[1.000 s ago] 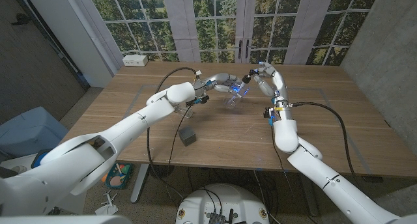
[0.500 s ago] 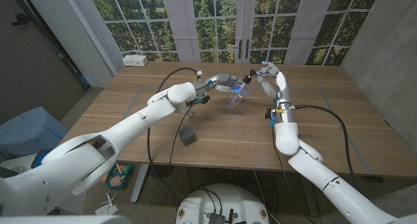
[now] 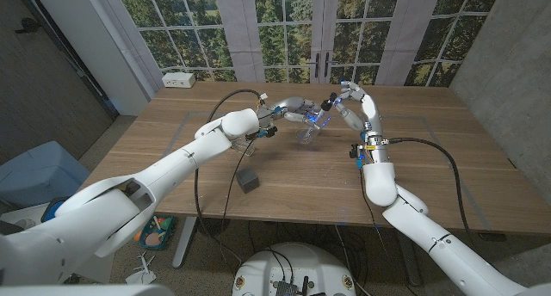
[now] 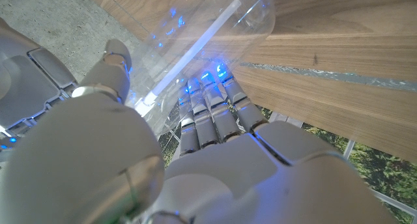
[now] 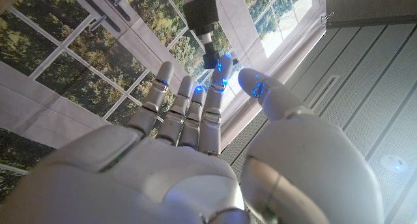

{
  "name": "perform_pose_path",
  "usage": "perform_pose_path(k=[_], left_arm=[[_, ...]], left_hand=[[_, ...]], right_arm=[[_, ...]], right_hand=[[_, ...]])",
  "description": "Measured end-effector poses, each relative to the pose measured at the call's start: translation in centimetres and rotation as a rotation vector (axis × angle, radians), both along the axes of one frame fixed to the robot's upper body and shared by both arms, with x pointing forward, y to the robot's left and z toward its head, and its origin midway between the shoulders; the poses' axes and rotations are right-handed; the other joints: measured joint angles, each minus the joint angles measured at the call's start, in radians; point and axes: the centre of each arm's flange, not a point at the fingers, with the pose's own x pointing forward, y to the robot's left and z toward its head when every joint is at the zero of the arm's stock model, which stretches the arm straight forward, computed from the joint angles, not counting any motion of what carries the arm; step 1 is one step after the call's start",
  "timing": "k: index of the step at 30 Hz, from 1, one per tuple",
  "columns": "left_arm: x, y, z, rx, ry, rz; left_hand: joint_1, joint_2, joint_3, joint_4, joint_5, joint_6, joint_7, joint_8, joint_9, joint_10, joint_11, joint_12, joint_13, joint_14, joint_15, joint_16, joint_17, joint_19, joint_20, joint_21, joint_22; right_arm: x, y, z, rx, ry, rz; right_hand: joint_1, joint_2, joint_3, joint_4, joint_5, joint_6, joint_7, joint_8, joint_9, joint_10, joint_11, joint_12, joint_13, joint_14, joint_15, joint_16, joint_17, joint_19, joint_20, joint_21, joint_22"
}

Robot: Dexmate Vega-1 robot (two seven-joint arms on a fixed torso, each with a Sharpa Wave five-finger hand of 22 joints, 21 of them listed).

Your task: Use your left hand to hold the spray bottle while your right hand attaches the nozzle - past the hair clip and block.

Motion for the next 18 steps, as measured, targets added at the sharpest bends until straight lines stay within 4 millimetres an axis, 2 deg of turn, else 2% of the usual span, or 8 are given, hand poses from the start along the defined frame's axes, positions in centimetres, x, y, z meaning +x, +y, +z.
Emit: perform_pose_path(k=[3,8,11,14,18], left_arm=[[0.01,-0.01,-0.02,0.001,0.0,0.0],[0.06,0.04,-0.07,0.003,0.001,0.004],[0.04,0.07,-0.05,0.004,0.001,0.004],[-0.01,0.09,-0.01,0.006,-0.001,0.005],[-0.03,0.12,-0.01,0.008,-0.001,0.005]], left_hand=[[0.0,0.0,0.0,0.0,0.0,0.0,0.0,0.0,0.0,0.0,0.0,0.0,0.0,0.0,0.0,0.0,0.0,0.0,0.0,0.0,0.0],[0.0,0.0,0.0,0.0,0.0,0.0,0.0,0.0,0.0,0.0,0.0,0.0,0.0,0.0,0.0,0.0,0.0,0.0,0.0,0.0,0.0],[0.0,0.0,0.0,0.0,0.0,0.0,0.0,0.004,0.0,0.0,0.0,0.0,0.0,0.0,0.0,0.0,0.0,0.0,0.0,0.0,0.0],[-0.001,0.001,0.0,0.0,0.0,0.0,0.0,0.004,0.0,0.0,0.0,0.0,0.0,0.0,0.0,0.0,0.0,0.0,0.0,0.0,0.0],[-0.001,0.001,0.0,0.0,0.0,0.0,0.0,0.004,-0.001,0.0,0.0,0.0,0.0,0.0,0.0,0.0,0.0,0.0,0.0,0.0,0.0]], right_arm=[[-0.06,0.15,0.08,-0.012,0.004,0.004],[-0.05,0.37,0.27,-0.031,0.017,0.005],[0.02,0.47,0.33,-0.039,0.026,0.002],[0.11,0.56,0.4,-0.045,0.038,-0.002],[0.21,0.65,0.45,-0.048,0.047,-0.007]], right_hand=[[0.0,0.0,0.009,-0.001,0.009,-0.027,-0.011,-0.003,-0.009,-0.034,0.001,-0.011,0.002,-0.014,0.0,-0.004,-0.003,-0.003,0.003,-0.004,0.0],[0.0,0.0,0.022,-0.001,0.016,-0.084,-0.02,-0.036,-0.037,-0.061,-0.004,-0.019,0.004,-0.026,0.002,-0.009,-0.005,-0.005,0.005,-0.004,0.0],[-0.013,-0.013,0.031,0.006,0.019,-0.125,-0.018,-0.067,-0.062,-0.066,-0.002,-0.019,0.004,-0.03,0.005,-0.011,-0.007,-0.005,0.005,-0.007,0.0],[-0.016,-0.016,0.039,0.006,0.019,-0.17,-0.028,-0.104,-0.088,-0.072,-0.004,-0.019,0.004,-0.03,0.005,-0.011,-0.009,-0.005,0.005,-0.012,0.0],[-0.031,-0.012,0.041,0.008,0.019,-0.208,-0.038,-0.136,-0.111,-0.071,-0.004,-0.019,0.001,-0.03,0.006,-0.011,-0.013,-0.005,0.005,-0.012,0.003]])
